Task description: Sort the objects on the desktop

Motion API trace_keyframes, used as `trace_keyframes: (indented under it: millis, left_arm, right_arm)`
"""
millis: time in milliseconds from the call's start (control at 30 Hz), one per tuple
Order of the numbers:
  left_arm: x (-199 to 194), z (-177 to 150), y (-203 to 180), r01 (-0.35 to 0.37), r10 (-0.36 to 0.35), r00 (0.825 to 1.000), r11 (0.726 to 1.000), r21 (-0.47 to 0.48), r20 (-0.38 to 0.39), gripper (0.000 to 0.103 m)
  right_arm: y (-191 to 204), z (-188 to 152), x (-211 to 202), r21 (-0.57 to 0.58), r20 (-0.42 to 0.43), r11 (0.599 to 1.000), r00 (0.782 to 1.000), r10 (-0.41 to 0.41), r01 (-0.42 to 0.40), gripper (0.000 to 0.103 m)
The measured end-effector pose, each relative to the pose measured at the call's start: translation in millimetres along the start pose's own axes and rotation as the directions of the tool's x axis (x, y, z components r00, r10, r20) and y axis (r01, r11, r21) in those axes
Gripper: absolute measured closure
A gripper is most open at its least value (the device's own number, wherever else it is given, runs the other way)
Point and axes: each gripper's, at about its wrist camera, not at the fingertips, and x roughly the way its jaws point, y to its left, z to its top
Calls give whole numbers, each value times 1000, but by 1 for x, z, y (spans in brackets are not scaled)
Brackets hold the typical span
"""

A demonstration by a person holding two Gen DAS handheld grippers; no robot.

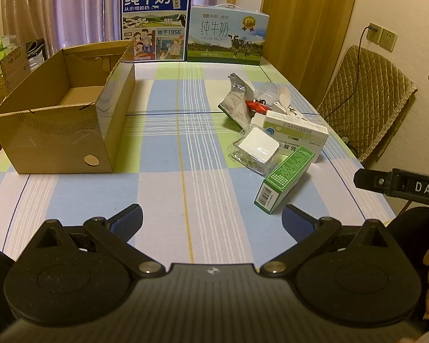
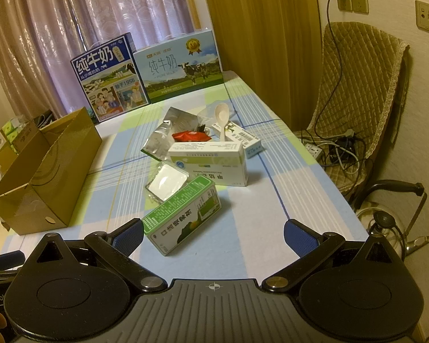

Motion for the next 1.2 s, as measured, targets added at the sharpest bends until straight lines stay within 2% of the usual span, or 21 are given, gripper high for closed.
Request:
trace_keyframes:
  millis: [433, 633, 767, 933, 1200]
  left_arm:
    - [2, 0, -1, 13, -13, 1000, 1000, 9, -1, 1]
    - [5, 5, 0, 40, -39, 999, 999, 33, -10, 1]
    - [19, 10, -2, 73, -71, 997, 994, 82, -29, 1]
    - [43, 17, -16, 138, -129, 990, 967, 216, -57, 1]
    - [86, 28, -38, 222, -200, 975, 911, 349, -99, 6]
  right_arm:
    - [-6, -1, -1, 7, -6, 1000, 1000, -1, 1, 2]
    - [-12, 10, -5, 49, -12, 997, 998, 63, -62, 2]
    - [-10, 21, -3, 11, 5, 998, 998, 60, -60, 2]
    - [-11, 40, 5, -29, 42, 999, 998, 40, -39, 2]
    - [-26, 62, 31, -8, -15, 1000, 1000, 24, -25, 2]
